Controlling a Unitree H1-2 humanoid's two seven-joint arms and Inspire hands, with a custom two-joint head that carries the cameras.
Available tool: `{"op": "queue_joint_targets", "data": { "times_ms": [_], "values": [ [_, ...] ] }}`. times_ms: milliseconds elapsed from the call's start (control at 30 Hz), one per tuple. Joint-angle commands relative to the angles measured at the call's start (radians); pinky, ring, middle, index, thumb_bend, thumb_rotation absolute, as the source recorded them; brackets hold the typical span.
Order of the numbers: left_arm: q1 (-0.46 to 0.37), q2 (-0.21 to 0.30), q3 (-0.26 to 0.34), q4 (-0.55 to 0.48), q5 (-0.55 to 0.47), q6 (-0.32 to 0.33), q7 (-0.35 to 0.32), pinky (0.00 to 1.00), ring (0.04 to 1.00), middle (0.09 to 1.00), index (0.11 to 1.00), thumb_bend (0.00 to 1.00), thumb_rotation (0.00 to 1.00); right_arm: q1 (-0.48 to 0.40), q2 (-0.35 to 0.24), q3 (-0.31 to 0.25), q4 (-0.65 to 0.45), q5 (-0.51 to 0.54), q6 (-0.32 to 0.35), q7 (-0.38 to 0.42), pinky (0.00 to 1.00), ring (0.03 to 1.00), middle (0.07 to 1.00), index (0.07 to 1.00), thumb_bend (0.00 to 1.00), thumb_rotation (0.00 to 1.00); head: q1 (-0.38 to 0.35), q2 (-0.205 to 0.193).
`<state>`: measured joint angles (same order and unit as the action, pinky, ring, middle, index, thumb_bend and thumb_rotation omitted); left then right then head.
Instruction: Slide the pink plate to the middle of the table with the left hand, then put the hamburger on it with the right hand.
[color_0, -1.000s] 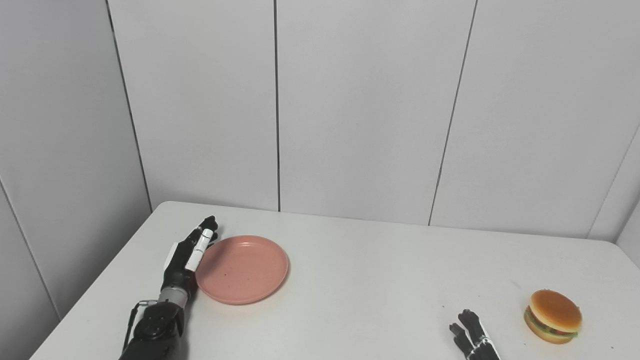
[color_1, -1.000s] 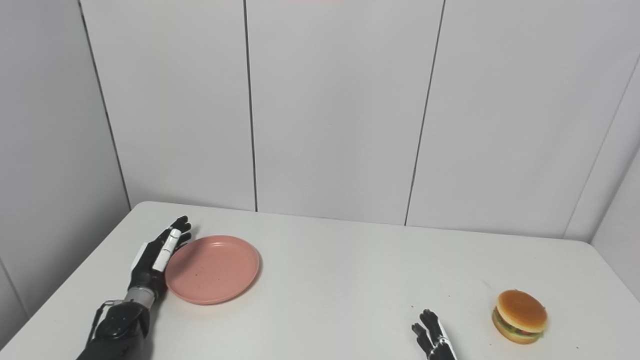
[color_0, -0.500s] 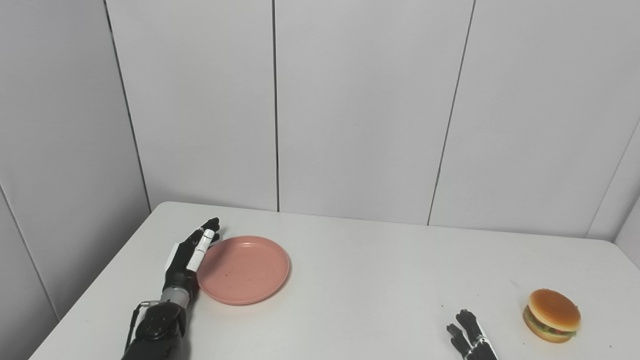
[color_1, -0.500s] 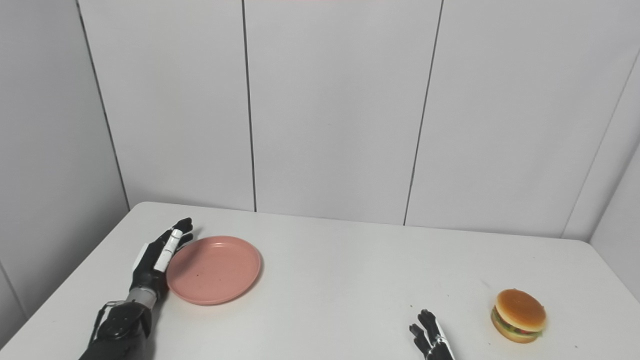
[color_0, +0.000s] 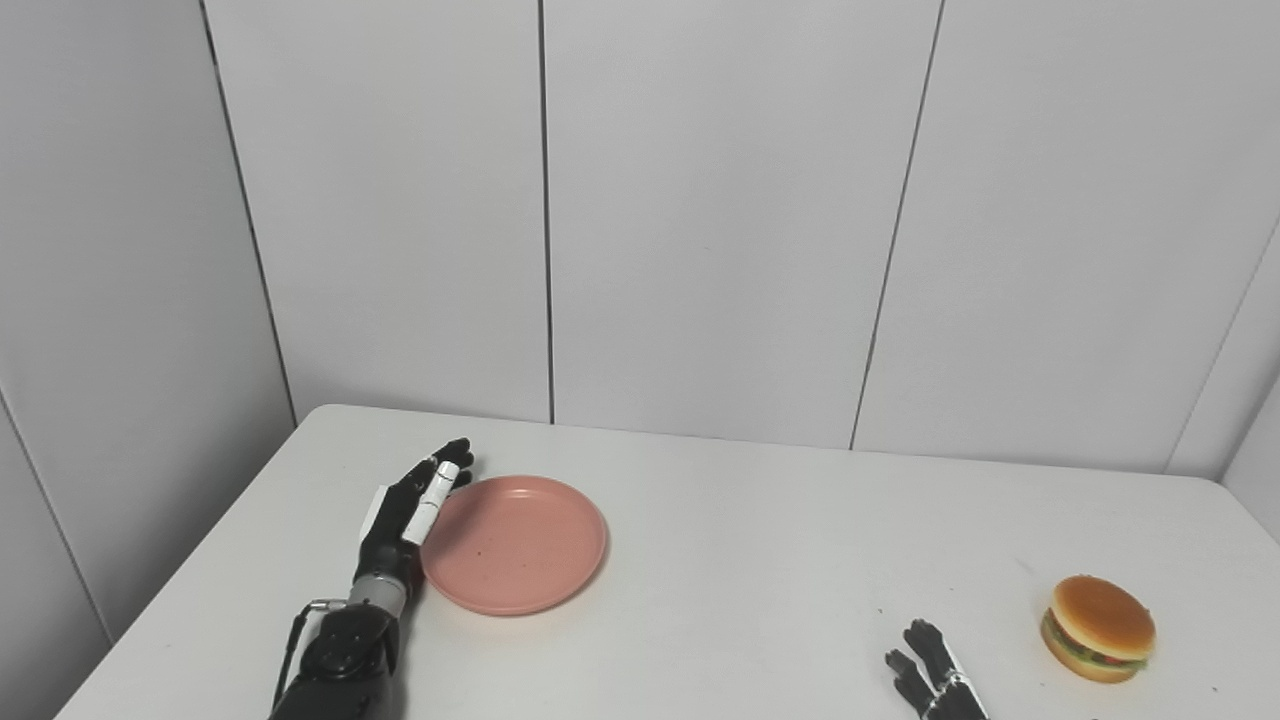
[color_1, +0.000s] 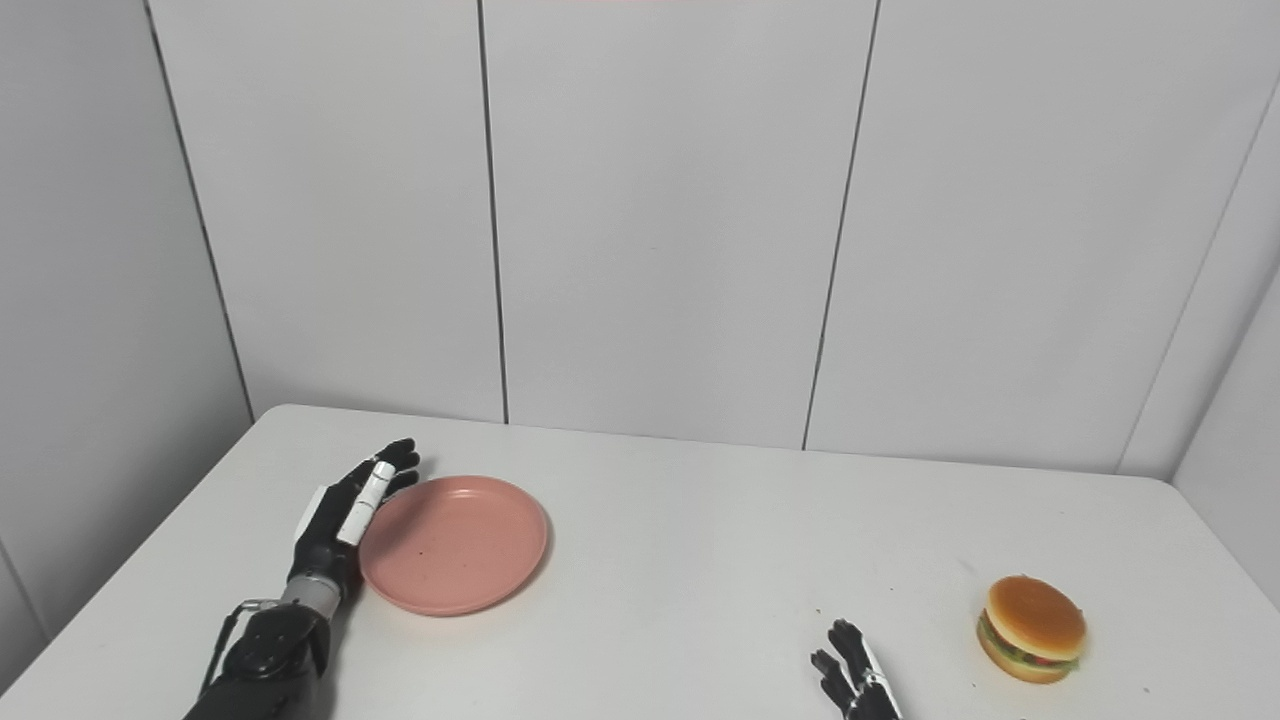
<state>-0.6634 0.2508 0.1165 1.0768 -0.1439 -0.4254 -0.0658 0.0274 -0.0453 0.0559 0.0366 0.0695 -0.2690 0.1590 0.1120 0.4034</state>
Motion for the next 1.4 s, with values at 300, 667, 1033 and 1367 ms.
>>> {"op": "queue_joint_targets", "data": {
  "times_ms": [300, 667, 1033, 1367],
  "values": [
    [-0.03, -0.066, -0.04, -0.019, 0.034, -0.02, -0.01, 0.83, 0.845, 0.878, 0.761, 0.9, 0.82, 0.006, 0.002, 0.009, 0.074, 0.002, 0.083, 0.0, 0.94, 0.905, 0.958, 0.941, 0.83, 0.99, -0.001, 0.005],
    [-0.005, -0.103, -0.054, -0.09, 0.063, 0.023, -0.003, 0.85, 0.845, 0.877, 0.78, 0.93, 0.86, 0.01, 0.004, 0.017, 0.056, -0.014, 0.096, -0.005, 0.93, 0.896, 0.953, 0.938, 0.83, 0.99, -0.022, 0.019],
    [0.041, -0.128, -0.058, -0.232, 0.078, 0.121, 0.011, 0.9, 0.847, 0.872, 0.76, 0.89, 0.85, 0.016, 0.024, 0.03, 0.037, -0.028, 0.098, -0.011, 0.91, 0.888, 0.951, 0.937, 0.78, 0.97, -0.093, 0.053],
    [0.058, -0.156, -0.043, -0.288, 0.067, 0.168, 0.03, 0.95, 0.848, 0.88, 0.719, 0.89, 0.85, 0.032, 0.054, 0.059, -0.004, -0.062, 0.131, -0.04, 0.93, 0.9, 0.955, 0.946, 0.78, 0.97, -0.188, 0.087]
  ]
}}
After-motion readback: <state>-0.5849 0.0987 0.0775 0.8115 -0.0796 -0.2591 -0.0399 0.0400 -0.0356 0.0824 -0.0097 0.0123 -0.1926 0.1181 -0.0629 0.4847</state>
